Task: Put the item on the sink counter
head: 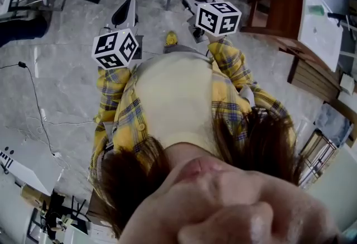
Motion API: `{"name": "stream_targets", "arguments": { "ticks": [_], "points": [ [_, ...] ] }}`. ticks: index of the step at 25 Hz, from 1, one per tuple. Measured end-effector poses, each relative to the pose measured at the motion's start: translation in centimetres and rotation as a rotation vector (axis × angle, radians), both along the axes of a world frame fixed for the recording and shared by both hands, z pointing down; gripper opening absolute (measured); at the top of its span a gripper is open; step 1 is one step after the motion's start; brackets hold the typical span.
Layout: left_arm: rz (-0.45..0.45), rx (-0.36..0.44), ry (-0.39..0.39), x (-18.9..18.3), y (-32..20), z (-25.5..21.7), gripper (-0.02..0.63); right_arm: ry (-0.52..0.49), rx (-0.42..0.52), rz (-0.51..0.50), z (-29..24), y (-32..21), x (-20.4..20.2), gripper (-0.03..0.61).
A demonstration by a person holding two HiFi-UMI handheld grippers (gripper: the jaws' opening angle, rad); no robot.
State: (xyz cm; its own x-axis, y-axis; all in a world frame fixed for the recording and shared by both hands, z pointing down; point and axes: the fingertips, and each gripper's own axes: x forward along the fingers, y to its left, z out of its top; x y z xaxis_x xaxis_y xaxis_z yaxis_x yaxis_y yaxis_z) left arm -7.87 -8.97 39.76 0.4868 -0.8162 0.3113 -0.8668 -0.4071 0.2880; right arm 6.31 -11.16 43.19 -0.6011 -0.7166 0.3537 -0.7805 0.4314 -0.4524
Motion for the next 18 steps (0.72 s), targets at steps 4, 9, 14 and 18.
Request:
{"name": "stream_targets", "arguments": {
  "ticks": [4, 9, 14, 18],
  "points": [
    [0.015, 0.013, -0.014, 1.7, -2.6, 0.0, 0.005, -0.004, 0.002, -0.008, 0.4, -2.3, 1.0, 0.035],
    [0.028, 0.022, -0.016, 3.3, -5.4, 0.1, 0.005, 0.002, 0.0, -0.012, 0.8, -4.9, 2.1, 0.035],
    [0.045, 0.004, -0.023, 4.1, -6.9, 0.5, 0.005, 0.011, -0.026, -0.002, 1.5, -6.6, 2.8, 0.035],
    [0.046, 0.005, -0.012, 3.8, -9.1, 0.6, 0.005, 0.018, -0.034, 0.015, 1.8, -8.7, 2.7, 0.035]
  ]
}}
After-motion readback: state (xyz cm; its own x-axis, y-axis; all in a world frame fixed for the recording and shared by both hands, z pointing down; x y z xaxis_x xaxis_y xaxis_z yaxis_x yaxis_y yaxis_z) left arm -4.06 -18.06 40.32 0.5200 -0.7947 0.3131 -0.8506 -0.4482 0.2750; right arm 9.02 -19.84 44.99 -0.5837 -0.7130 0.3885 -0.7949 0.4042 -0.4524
